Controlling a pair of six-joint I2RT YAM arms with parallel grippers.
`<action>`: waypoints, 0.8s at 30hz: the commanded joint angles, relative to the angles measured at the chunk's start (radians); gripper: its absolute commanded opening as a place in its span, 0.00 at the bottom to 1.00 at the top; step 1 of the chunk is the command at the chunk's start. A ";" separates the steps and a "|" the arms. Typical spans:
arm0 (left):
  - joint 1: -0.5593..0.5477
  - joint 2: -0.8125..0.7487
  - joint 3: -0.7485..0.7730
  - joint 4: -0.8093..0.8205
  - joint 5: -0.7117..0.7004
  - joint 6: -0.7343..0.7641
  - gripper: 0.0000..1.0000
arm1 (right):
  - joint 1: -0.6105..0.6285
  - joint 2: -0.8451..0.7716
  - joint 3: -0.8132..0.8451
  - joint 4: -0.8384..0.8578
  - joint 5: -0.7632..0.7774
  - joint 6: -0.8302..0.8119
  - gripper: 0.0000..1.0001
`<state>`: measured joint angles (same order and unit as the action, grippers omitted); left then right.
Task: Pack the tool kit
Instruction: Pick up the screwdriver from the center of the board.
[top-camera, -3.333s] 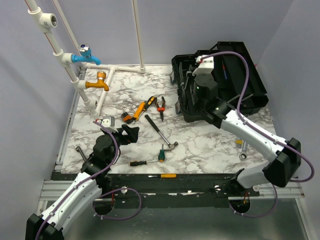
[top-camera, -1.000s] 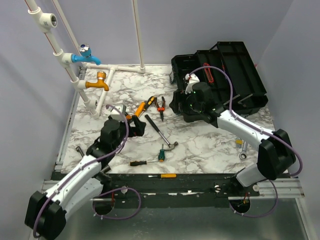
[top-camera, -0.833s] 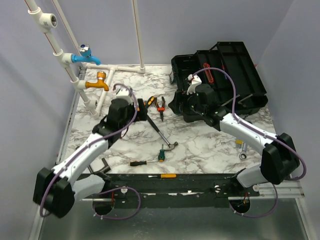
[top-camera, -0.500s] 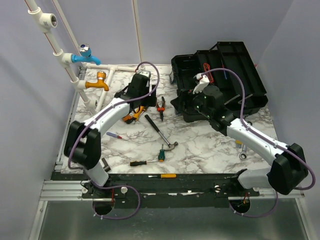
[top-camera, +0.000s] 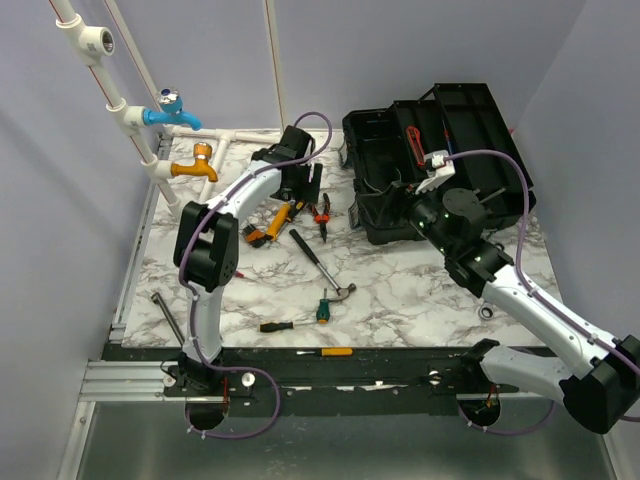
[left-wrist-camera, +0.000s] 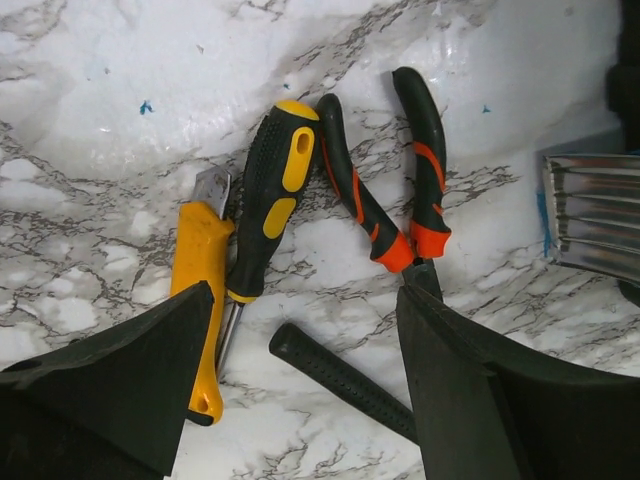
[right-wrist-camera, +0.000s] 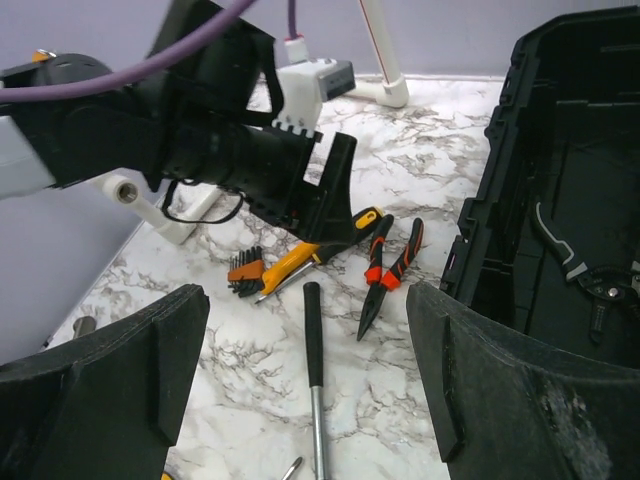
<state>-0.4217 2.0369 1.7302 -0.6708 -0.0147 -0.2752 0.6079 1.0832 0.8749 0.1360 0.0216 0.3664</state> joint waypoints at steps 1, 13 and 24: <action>0.013 0.115 0.138 -0.164 0.077 0.014 0.74 | 0.006 -0.058 -0.034 0.035 0.033 0.008 0.88; 0.052 0.409 0.525 -0.453 0.154 0.003 0.61 | 0.005 -0.066 -0.051 0.039 0.025 0.008 0.88; 0.060 0.397 0.471 -0.491 0.084 -0.045 0.28 | 0.006 -0.070 -0.062 0.050 0.030 0.004 0.88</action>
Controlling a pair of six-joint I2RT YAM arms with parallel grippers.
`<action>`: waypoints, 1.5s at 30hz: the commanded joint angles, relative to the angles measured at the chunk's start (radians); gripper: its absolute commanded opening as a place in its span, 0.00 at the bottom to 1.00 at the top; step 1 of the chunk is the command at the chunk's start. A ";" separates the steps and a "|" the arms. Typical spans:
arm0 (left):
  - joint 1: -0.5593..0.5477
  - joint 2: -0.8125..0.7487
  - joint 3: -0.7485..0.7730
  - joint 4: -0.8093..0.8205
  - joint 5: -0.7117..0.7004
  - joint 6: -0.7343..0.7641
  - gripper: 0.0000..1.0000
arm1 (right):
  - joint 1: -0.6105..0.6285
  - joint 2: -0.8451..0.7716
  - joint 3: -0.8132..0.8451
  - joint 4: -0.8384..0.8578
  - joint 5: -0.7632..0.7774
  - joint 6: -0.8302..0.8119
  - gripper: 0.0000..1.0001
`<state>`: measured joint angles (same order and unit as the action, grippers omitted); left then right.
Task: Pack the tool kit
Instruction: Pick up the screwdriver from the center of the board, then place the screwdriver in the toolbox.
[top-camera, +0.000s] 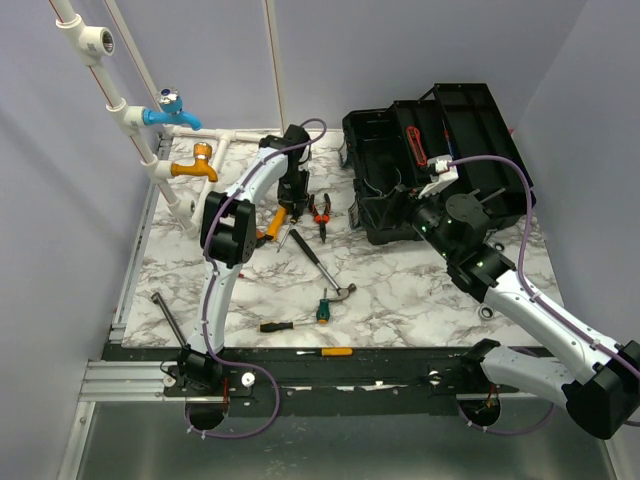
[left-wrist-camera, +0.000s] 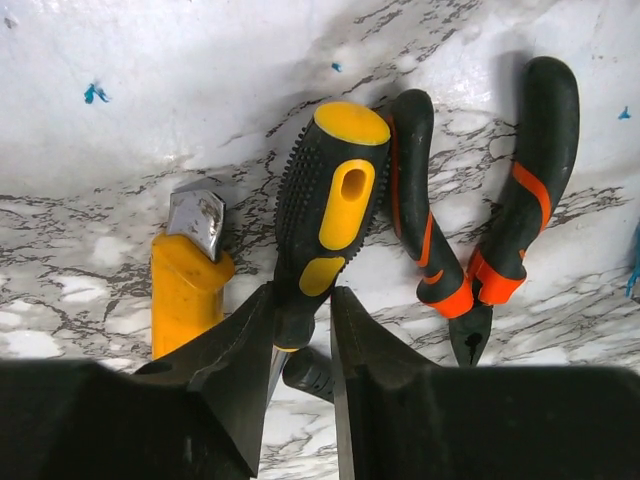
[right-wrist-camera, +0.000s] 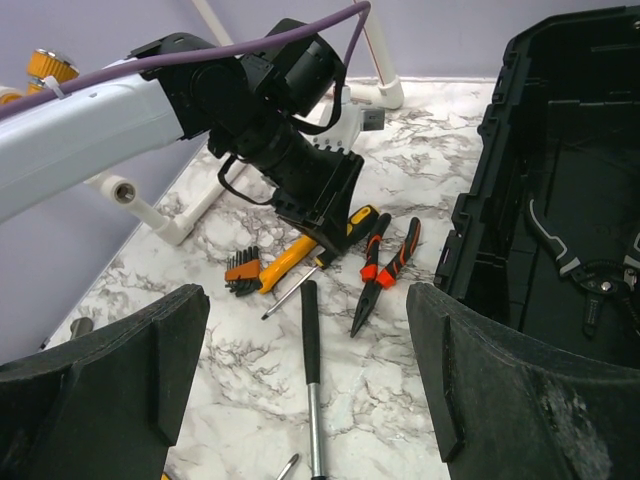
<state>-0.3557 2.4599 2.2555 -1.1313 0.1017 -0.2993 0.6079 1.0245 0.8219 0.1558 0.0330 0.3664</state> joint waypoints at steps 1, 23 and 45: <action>-0.008 -0.027 -0.057 -0.033 -0.034 -0.021 0.28 | 0.006 -0.011 -0.008 0.029 0.016 0.004 0.88; -0.031 -0.395 -0.536 0.240 -0.063 -0.084 0.00 | 0.006 0.002 -0.009 0.036 -0.010 0.010 0.88; -0.104 -0.473 -0.549 1.210 0.614 -0.717 0.00 | 0.006 -0.167 -0.078 0.032 0.389 0.066 0.88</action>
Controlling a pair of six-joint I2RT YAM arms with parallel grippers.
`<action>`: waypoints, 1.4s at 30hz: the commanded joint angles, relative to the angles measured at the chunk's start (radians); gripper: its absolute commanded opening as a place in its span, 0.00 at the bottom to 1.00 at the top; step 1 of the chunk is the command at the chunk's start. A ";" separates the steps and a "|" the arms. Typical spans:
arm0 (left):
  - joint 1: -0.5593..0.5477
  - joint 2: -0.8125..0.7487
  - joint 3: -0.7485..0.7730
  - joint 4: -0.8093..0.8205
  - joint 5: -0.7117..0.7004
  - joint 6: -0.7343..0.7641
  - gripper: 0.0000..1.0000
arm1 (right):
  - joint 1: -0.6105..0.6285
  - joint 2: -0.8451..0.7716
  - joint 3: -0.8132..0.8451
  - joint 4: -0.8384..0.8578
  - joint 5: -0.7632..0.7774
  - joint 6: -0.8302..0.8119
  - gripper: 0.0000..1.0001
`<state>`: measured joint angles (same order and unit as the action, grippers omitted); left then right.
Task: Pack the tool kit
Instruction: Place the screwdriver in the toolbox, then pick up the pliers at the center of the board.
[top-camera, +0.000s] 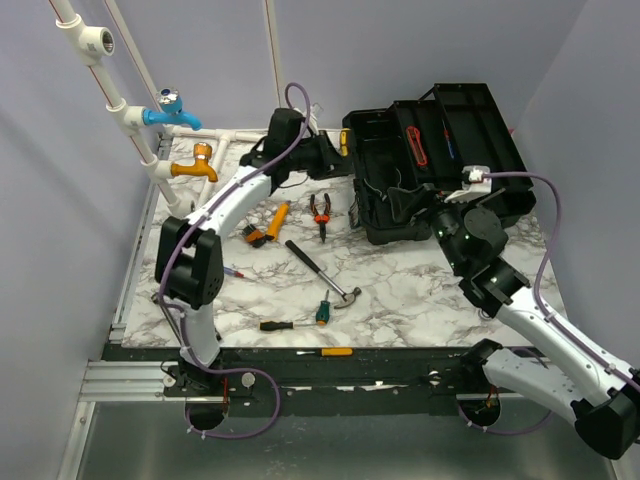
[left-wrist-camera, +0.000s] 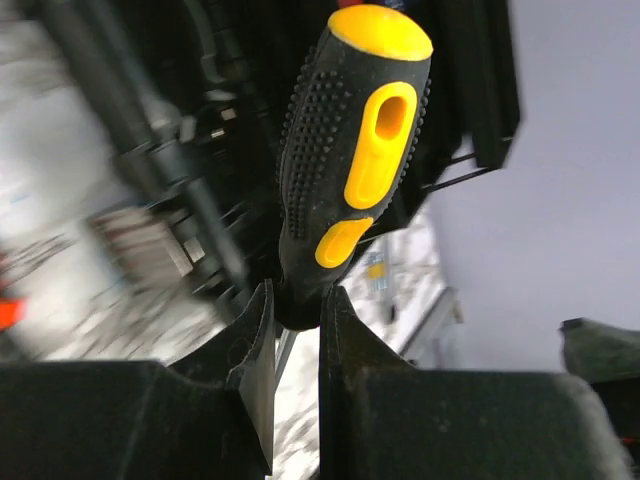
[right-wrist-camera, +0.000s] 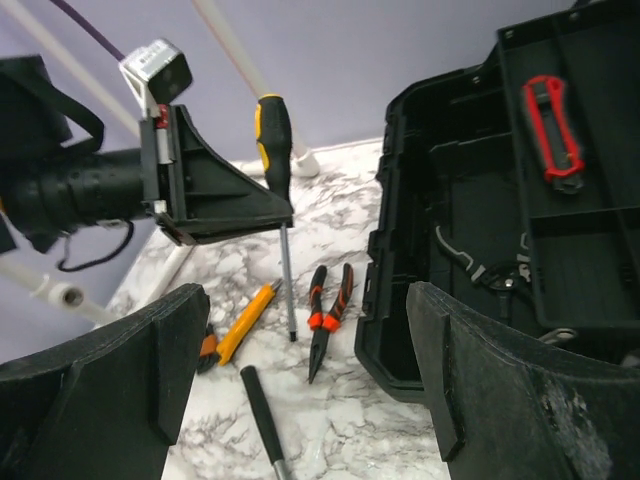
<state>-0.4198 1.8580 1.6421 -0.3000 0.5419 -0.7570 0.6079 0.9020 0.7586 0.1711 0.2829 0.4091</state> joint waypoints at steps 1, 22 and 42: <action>-0.051 0.168 0.105 0.376 0.167 -0.275 0.00 | 0.006 -0.055 -0.014 0.013 0.147 0.019 0.88; -0.123 0.098 0.109 0.095 -0.055 0.029 0.98 | 0.006 -0.129 0.021 -0.123 0.209 -0.020 0.88; -0.121 -0.930 -0.991 0.134 -0.814 0.097 0.99 | 0.009 0.192 0.194 -0.208 0.052 0.028 0.85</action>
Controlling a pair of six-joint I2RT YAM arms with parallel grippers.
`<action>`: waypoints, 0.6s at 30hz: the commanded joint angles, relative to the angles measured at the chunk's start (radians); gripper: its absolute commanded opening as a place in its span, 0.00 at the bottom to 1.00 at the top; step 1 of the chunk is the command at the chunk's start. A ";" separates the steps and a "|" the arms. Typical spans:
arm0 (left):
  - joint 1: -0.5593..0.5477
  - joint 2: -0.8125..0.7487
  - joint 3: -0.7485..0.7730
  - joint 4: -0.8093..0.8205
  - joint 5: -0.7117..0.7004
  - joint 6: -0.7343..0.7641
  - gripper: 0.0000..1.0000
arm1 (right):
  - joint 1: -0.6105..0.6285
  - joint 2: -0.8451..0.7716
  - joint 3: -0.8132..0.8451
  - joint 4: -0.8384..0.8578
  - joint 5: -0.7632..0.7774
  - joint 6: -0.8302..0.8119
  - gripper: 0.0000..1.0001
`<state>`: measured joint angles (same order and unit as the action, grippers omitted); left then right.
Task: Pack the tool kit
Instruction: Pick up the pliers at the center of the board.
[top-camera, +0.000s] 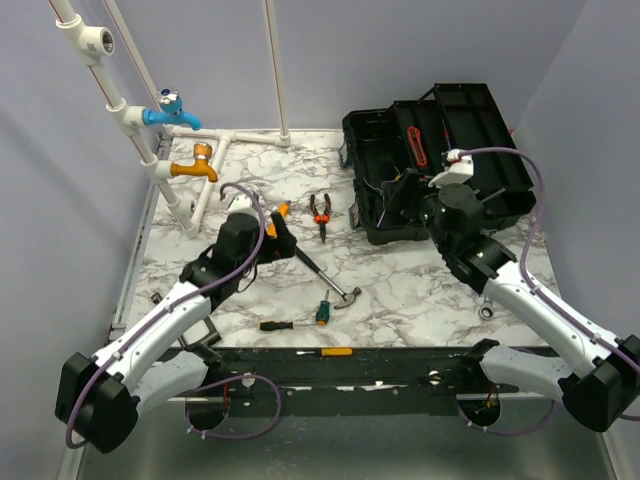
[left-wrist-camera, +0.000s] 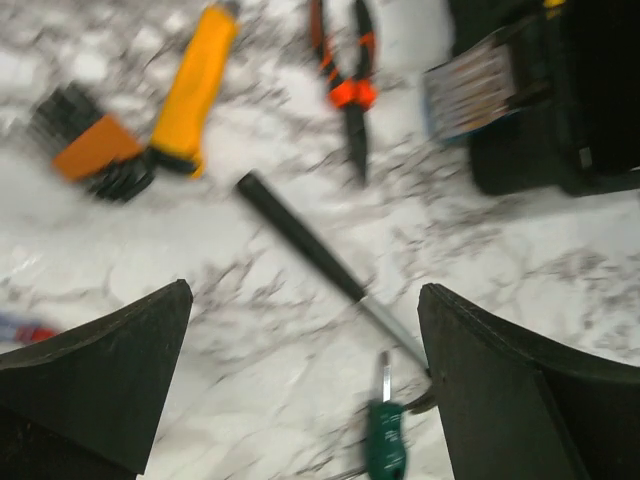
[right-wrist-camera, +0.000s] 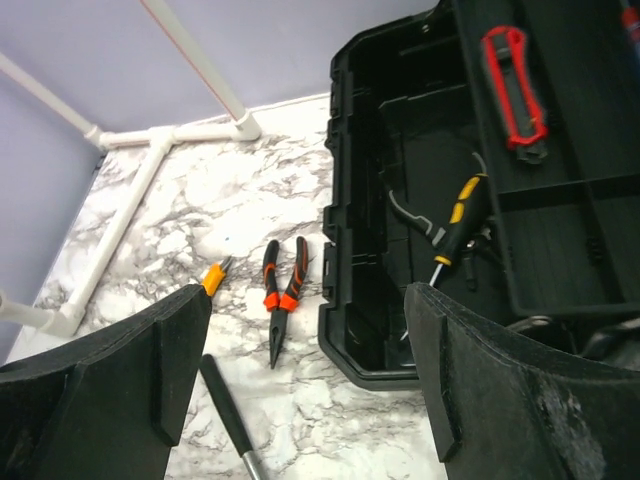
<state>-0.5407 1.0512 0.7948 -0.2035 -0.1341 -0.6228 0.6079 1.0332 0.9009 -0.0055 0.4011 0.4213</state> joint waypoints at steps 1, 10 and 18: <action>0.001 -0.151 -0.163 0.037 -0.147 -0.023 0.98 | 0.010 0.078 0.058 -0.032 -0.076 0.020 0.85; 0.001 -0.367 -0.303 0.106 -0.182 0.103 0.98 | 0.110 0.243 0.115 -0.030 -0.033 0.030 0.84; -0.001 -0.465 -0.412 0.239 -0.080 0.178 0.98 | 0.186 0.398 0.215 -0.035 -0.051 0.002 0.84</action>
<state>-0.5396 0.6182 0.4210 -0.0650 -0.2634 -0.5076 0.7761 1.3743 1.0603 -0.0322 0.3531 0.4423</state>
